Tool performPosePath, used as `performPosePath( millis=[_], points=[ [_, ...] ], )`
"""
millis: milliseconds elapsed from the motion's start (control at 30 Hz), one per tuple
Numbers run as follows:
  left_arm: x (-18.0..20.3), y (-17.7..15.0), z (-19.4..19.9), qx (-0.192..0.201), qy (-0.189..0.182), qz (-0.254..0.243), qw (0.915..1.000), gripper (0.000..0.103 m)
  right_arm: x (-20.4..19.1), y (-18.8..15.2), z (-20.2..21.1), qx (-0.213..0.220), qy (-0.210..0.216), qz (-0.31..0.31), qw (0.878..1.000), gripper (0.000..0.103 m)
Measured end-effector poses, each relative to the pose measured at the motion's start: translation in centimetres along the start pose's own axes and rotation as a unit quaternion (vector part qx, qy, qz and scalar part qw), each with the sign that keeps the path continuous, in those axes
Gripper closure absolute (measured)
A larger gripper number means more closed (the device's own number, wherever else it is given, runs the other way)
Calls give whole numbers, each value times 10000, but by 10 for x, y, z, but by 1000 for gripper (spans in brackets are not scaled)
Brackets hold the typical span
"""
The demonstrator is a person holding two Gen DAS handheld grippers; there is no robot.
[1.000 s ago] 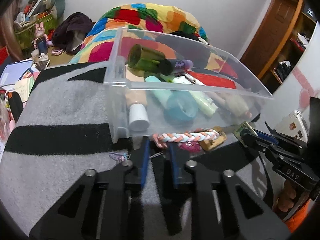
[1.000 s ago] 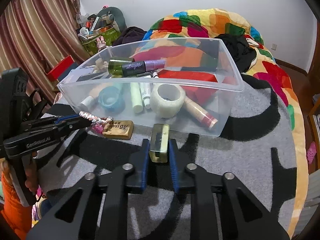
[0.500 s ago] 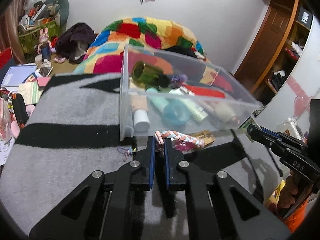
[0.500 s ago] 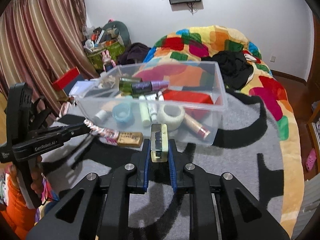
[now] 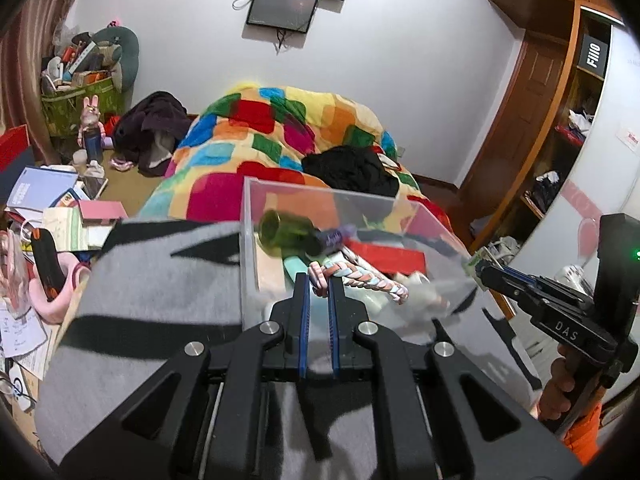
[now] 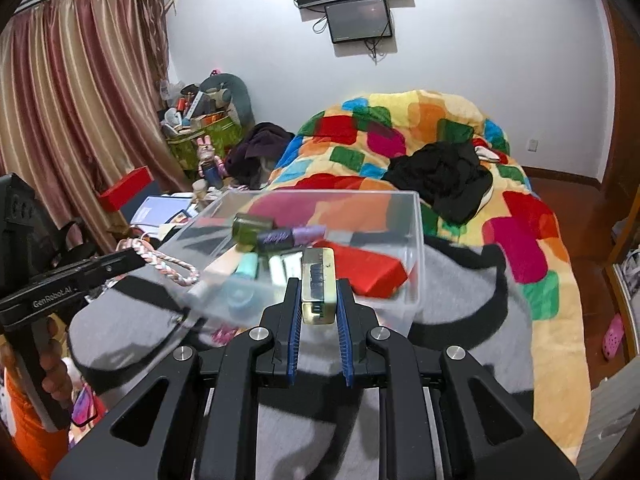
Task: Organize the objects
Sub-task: 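Drop the hair tie with the left gripper while the right drops the olive bottle into the box, then grasp the pink keychain with the left gripper while the right grasps the wooden eraser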
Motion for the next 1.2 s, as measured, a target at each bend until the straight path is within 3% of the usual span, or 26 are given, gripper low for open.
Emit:
performPosePath(
  millis=[267,467,733,967,1200],
  points=[
    [-13,4,-33,-218,206,122,9995,95,15,11,-35,-221,-422,-69,9988,88],
    [-9,0,-44,-331,204,12,9992,95,17,8,-43,-318,-458,-64,9984,88],
    [10,-3,-31,-260,228,-388,9986,93,7,4,-22,-225,-195,74,9995,82],
    [11,-12,-17,-272,200,-447,9984,83,-13,-6,-3,-158,132,307,9993,70],
    [5,-34,-11,-510,212,-510,9972,76,-39,-34,-23,-665,325,629,9953,70]
  ],
)
Point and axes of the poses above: each gripper's, at about its wrist camera, not at the fingertips, and z roughly against the way its jaws point, x to its right, y to its top, the point moved 1 cm from there along -z, roughly the way its jaws point, and after that the axes turned 9 degrees about -z, right-handed, at the moved point
